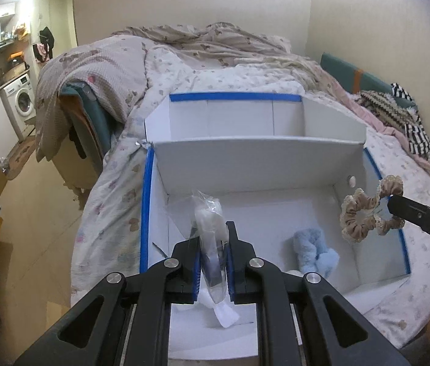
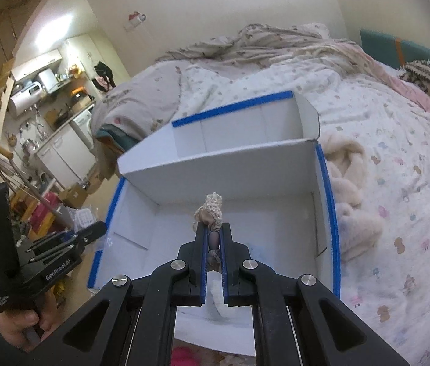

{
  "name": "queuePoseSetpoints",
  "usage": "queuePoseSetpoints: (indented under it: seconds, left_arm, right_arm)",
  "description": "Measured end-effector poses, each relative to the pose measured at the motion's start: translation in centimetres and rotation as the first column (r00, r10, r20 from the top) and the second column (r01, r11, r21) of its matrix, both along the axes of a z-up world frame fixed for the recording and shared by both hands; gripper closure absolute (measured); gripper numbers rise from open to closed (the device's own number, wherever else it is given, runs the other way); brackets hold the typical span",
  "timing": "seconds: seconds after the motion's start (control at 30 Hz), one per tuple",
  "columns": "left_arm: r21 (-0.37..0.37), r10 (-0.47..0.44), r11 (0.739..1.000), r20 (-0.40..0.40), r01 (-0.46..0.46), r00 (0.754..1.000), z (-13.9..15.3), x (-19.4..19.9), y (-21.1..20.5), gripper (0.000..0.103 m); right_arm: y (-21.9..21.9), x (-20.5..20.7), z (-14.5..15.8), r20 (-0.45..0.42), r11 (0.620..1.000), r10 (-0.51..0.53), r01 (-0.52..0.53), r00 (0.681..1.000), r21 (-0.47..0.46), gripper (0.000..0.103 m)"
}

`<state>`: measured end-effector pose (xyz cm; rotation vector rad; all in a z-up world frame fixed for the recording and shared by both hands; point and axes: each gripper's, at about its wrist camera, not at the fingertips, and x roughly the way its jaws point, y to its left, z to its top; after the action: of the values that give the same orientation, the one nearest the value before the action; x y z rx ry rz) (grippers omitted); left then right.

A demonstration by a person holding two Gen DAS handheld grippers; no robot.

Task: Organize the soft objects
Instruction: 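Carry the plastic bag and scrunchie over the shoebox with both tools, then open both tools to release the bag and scrunchie into the box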

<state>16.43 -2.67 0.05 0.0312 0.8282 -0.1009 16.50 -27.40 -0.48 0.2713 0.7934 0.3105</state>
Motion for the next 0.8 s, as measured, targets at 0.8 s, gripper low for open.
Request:
queuePoseSetpoints:
  seconds: [0.8]
  left_arm:
    - [0.075, -0.001, 0.997, -0.130, 0.011, 0.992, -5.9, 1.6, -1.4, 0.091]
  right_arm:
    - [1.3, 2.0, -7.4, -0.291, 0.992, -0.006, -0.031, 0.957, -0.121, 0.094]
